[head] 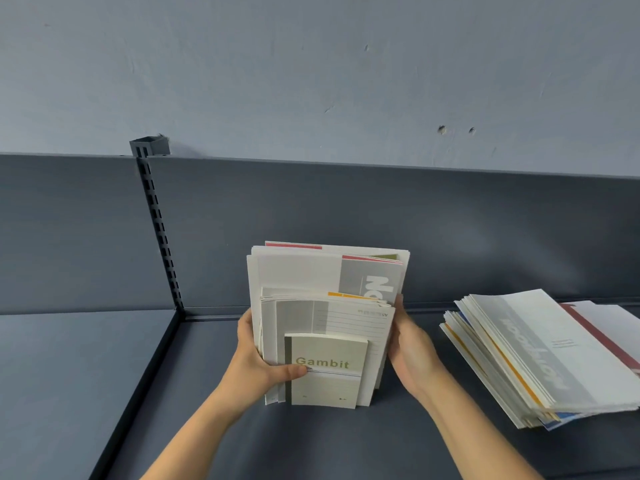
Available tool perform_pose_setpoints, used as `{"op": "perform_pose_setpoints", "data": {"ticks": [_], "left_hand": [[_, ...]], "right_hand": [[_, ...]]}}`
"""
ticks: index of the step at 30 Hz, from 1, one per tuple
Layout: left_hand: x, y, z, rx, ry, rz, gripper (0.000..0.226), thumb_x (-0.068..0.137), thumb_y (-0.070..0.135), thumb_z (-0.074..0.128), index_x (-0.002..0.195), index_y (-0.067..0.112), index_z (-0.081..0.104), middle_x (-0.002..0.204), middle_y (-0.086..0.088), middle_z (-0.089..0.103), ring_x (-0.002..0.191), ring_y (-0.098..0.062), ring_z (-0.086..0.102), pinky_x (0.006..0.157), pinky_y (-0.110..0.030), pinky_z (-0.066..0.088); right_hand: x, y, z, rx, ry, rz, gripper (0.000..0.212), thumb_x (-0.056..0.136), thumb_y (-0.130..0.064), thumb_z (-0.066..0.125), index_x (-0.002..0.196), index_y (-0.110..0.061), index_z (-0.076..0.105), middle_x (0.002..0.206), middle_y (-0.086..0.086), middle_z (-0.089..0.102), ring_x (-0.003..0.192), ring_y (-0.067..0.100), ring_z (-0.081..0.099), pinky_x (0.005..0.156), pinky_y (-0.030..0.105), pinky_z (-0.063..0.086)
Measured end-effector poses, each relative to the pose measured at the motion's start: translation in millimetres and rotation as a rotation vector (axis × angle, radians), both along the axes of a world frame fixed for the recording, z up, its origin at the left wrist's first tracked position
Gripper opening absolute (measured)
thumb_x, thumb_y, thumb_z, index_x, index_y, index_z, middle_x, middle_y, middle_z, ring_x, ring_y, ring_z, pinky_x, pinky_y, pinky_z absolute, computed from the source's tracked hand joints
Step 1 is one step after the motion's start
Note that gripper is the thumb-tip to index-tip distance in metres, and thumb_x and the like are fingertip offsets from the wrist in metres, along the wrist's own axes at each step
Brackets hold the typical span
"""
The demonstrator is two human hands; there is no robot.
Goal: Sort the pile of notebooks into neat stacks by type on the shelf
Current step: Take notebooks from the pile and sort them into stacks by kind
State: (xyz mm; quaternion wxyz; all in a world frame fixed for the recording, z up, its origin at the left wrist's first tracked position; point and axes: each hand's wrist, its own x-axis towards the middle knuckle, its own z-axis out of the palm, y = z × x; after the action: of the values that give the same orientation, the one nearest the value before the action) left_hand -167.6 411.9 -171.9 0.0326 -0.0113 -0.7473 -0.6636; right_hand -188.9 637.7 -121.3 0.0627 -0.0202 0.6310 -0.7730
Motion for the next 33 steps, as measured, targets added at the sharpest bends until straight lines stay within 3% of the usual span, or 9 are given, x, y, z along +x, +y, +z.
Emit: {"op": "perform_pose_setpoints", "data": {"ticks": [3,7,11,15,18,22,25,29,33], "left_hand": [[-3,0,-1,-0.006,-0.009,-0.025,0.077,0.061,0.000,0.088,0.122,0.023,0.047,0.113,0.000,0.069,0.106,-0.017,0.067,0.073,-0.019,0.057],[-7,0,-3,-0.011,-0.014,-0.026,0.068,0.062,-0.001,0.087,0.116,0.021,0.052,0.108,-0.001,0.073,0.098,-0.012,0.070,0.072,-0.020,0.057],[-8,1,-6,0.007,-0.020,-0.041,0.069,0.062,-0.001,0.087,0.117,0.021,0.052,0.109,0.000,0.073,0.100,-0.015,0.070,0.074,-0.023,0.058],[-6,2,-7,0.030,-0.017,-0.078,0.071,0.063,-0.003,0.086,0.120,0.020,0.050,0.111,-0.004,0.072,0.103,-0.020,0.069,0.078,-0.028,0.058],[-4,2,-7,0.039,-0.007,-0.093,0.075,0.062,-0.002,0.087,0.122,0.023,0.049,0.116,-0.004,0.070,0.107,-0.020,0.068,0.084,-0.034,0.058],[-3,2,-8,0.038,0.005,-0.085,0.086,0.055,0.007,0.091,0.126,0.028,0.046,0.120,-0.001,0.066,0.113,-0.020,0.064,0.091,-0.039,0.056],[-3,1,-7,0.030,0.006,-0.093,0.089,0.053,0.011,0.092,0.127,0.029,0.045,0.120,0.002,0.066,0.114,-0.020,0.064,0.091,-0.040,0.056],[-1,1,-5,0.015,0.016,-0.091,0.087,0.056,0.008,0.091,0.126,0.032,0.046,0.120,0.004,0.066,0.113,-0.018,0.064,0.091,-0.039,0.057],[-2,3,-5,0.030,-0.002,-0.074,0.088,0.054,0.009,0.091,0.126,0.032,0.046,0.117,0.004,0.067,0.109,-0.019,0.066,0.089,-0.040,0.057]], "right_hand": [[1,6,-1,0.025,-0.006,0.046,0.053,0.081,-0.062,0.032,0.109,-0.032,0.065,0.110,-0.014,0.071,0.107,0.000,0.061,0.096,0.027,0.043],[1,13,1,0.069,0.122,0.029,0.050,0.078,-0.055,0.049,0.122,-0.032,0.056,0.118,-0.014,0.067,0.121,0.009,0.055,0.112,0.043,0.035],[-1,15,17,0.062,0.303,-0.068,0.067,0.068,-0.062,0.070,0.127,-0.040,0.047,0.123,-0.013,0.063,0.118,0.008,0.056,0.102,0.038,0.043],[-2,12,41,0.137,0.446,-0.088,0.045,0.078,-0.029,0.066,0.120,-0.031,0.050,0.115,-0.012,0.065,0.104,0.003,0.063,0.076,0.020,0.053],[-6,7,44,0.182,0.435,-0.134,0.042,0.079,-0.017,0.072,0.113,-0.031,0.052,0.111,-0.011,0.065,0.102,0.005,0.064,0.070,0.017,0.055],[-5,1,40,0.176,0.469,-0.220,0.034,0.080,-0.011,0.071,0.099,-0.037,0.062,0.120,0.001,0.063,0.106,0.013,0.063,0.071,0.017,0.055],[1,1,41,0.138,0.476,-0.185,0.043,0.083,-0.009,0.067,0.087,-0.052,0.067,0.129,-0.001,0.057,0.113,0.017,0.059,0.079,0.024,0.055],[-1,16,39,0.188,0.419,-0.341,0.018,0.085,-0.012,0.066,0.086,-0.030,0.068,0.112,-0.001,0.060,0.109,0.026,0.060,0.087,0.033,0.051],[-2,29,41,0.147,0.379,-0.373,0.019,0.089,-0.007,0.060,0.093,-0.024,0.068,0.096,0.000,0.072,0.093,0.019,0.067,0.079,0.027,0.053]]}}
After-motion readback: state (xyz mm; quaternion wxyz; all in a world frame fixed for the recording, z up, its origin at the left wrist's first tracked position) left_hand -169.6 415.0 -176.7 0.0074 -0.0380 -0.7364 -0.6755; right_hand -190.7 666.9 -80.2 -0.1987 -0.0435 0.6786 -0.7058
